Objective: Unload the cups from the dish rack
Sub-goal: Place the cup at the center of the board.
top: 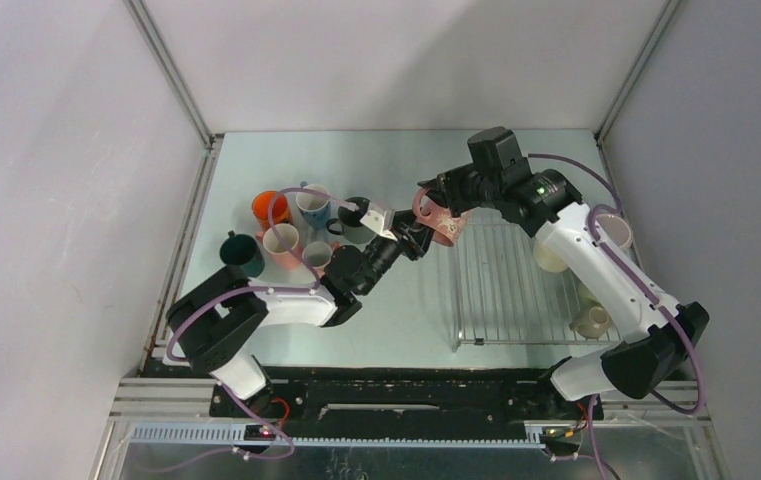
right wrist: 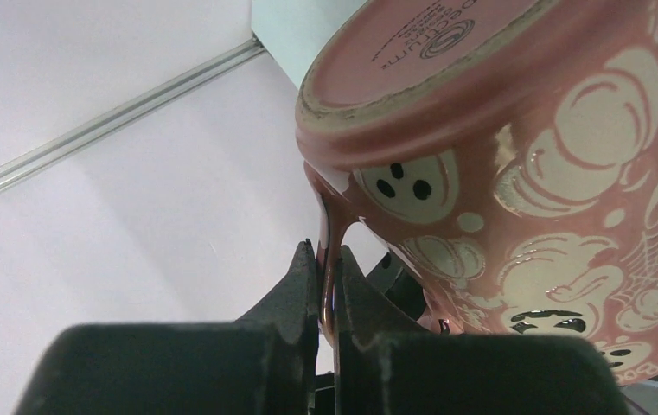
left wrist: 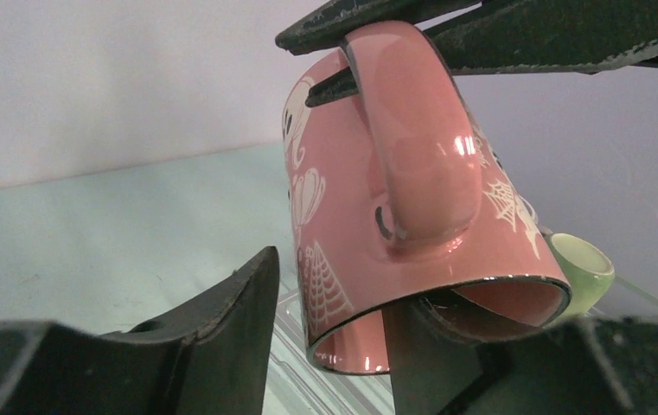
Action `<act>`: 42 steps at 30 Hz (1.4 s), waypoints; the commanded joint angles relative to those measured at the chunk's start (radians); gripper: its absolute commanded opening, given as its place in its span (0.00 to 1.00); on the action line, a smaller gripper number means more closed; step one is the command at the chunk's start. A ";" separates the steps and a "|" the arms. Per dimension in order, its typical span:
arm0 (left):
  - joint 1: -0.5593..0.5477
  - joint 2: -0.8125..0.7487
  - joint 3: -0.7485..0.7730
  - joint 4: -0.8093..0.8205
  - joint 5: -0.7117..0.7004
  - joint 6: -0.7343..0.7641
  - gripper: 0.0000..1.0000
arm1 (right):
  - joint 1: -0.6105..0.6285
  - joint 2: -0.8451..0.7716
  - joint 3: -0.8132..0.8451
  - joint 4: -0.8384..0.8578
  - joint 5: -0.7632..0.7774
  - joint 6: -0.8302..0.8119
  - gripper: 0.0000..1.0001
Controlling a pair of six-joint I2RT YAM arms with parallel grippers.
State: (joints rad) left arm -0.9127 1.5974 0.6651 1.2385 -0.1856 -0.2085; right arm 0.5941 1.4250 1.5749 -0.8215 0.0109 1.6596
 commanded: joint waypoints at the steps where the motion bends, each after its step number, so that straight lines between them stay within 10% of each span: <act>1: 0.000 -0.023 0.056 0.043 -0.047 0.026 0.51 | 0.023 -0.059 0.010 0.106 -0.034 0.022 0.00; 6: -0.001 -0.044 0.057 0.034 -0.044 0.017 0.39 | 0.027 -0.072 0.001 0.116 -0.035 0.029 0.00; 11: 0.000 -0.062 0.068 0.003 -0.075 -0.014 0.03 | 0.030 -0.093 -0.019 0.124 -0.031 0.031 0.00; 18: -0.001 -0.116 0.093 -0.115 -0.100 -0.053 0.00 | 0.018 -0.131 -0.090 0.172 -0.037 0.019 0.00; 27: 0.001 -0.187 0.085 -0.245 -0.115 -0.091 0.00 | -0.021 -0.142 -0.150 0.258 -0.070 -0.051 0.60; 42: 0.116 -0.276 0.172 -0.589 -0.037 -0.242 0.00 | -0.034 -0.201 -0.157 0.236 0.022 -0.281 0.91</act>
State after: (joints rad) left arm -0.8387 1.4101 0.7044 0.6838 -0.2665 -0.3672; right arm 0.5629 1.2865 1.4155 -0.5873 -0.0360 1.5093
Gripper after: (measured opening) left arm 0.118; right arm 0.895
